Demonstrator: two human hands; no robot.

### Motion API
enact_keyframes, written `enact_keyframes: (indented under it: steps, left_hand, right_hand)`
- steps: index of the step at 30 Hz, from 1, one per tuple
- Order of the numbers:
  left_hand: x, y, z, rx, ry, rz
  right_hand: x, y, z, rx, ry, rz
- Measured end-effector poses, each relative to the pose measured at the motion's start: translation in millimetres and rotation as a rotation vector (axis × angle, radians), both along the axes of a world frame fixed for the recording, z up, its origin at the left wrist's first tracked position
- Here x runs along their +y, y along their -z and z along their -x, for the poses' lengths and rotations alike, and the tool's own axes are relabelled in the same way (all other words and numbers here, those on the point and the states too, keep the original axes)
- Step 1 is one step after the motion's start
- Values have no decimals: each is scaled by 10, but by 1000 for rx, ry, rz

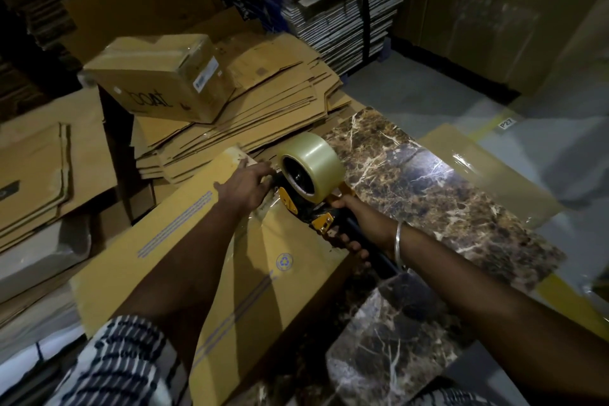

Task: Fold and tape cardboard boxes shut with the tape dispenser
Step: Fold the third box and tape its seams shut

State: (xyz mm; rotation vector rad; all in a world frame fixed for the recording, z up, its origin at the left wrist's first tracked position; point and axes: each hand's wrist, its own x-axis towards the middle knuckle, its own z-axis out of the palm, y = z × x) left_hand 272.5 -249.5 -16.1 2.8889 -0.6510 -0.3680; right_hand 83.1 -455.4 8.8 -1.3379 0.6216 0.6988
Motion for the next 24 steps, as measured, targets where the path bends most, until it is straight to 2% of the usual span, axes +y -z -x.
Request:
enact_keyframes:
  steps: [6, 11, 14, 16, 18, 20, 24]
  left_hand:
    - [-6, 28, -22, 16, -14, -38]
    - [-54, -1, 32, 3, 2, -61]
    - [-129, 1, 176, -162, 130, -35]
    - [-195, 24, 335, -236, 289, 68]
    - [-188, 70, 455, -173, 409, 187]
    - [-131, 122, 487, -71, 418, 242]
    - [-84, 193, 444, -83, 404, 199]
  right_hand:
    - [-142, 57, 544, -10, -4, 14]
    - [-183, 12, 638, 46, -2, -12]
    - [-188, 6, 649, 43, 1, -15]
    - [-186, 12, 657, 12, 19, -6]
    - [-172, 33, 661, 4, 19, -1]
    - [-170, 71, 651, 11, 0, -2]
    - [-191, 98, 611, 34, -13, -8]
